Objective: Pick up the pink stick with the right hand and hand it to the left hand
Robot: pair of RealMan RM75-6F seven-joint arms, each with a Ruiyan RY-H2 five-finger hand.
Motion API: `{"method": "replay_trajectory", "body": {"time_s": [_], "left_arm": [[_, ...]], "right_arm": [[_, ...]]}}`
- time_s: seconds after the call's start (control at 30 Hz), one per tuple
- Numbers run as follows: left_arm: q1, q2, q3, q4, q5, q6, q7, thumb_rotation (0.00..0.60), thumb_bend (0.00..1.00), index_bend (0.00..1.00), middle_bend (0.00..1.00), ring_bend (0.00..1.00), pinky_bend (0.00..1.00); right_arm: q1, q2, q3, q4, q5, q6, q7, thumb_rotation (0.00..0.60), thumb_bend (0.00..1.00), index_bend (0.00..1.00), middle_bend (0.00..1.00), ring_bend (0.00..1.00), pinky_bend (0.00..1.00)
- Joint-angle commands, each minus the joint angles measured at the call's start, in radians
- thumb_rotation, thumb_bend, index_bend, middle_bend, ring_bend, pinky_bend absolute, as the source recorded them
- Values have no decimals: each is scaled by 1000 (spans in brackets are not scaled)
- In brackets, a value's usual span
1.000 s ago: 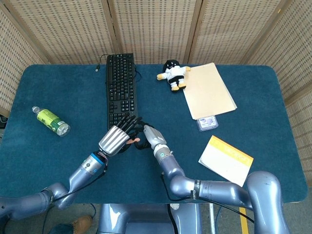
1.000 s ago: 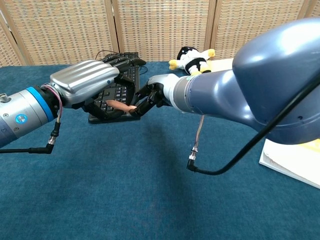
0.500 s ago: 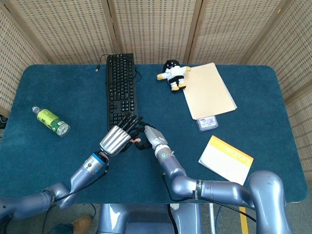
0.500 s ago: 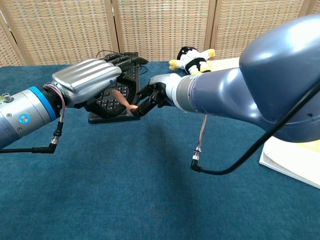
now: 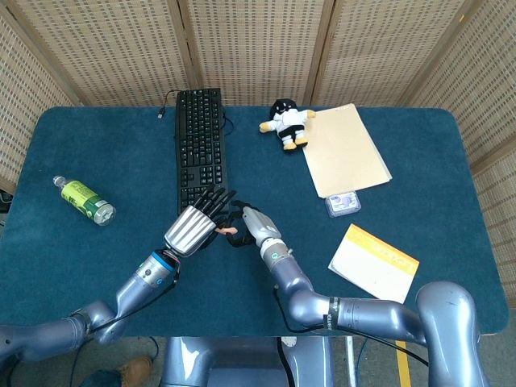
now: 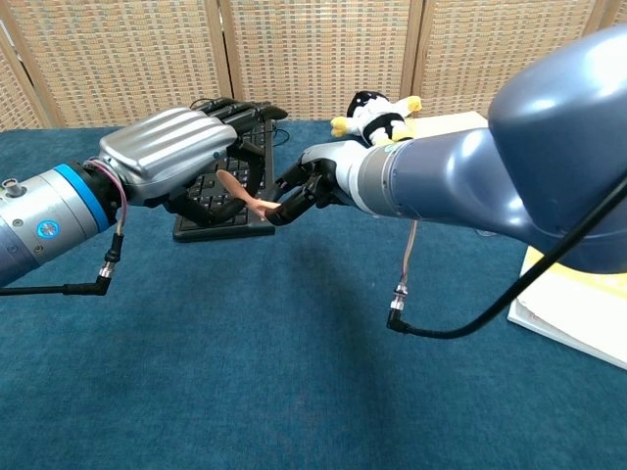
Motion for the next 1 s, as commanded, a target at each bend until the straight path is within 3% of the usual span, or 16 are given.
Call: {"method": "replay_trajectory", "body": {"time_s": [0.03, 0.63, 1.0], "left_arm": [[0, 4, -1, 2, -2, 0, -1, 600, 525, 792, 0, 0, 0], [23, 74, -18, 23, -26, 31, -21, 600, 526, 812, 0, 0, 0], [67, 194, -36, 9, -56, 74, -51, 600, 527, 811, 0, 0, 0]], "right_arm": [[-2, 6, -3, -2, -1, -2, 1, 600, 642, 733, 172, 0, 48], [-42, 81, -33, -54, -9, 16, 2, 600, 643, 748, 175, 0, 48], [-120, 182, -82, -111, -41, 21, 27, 600, 643, 749, 174, 0, 48]]}}
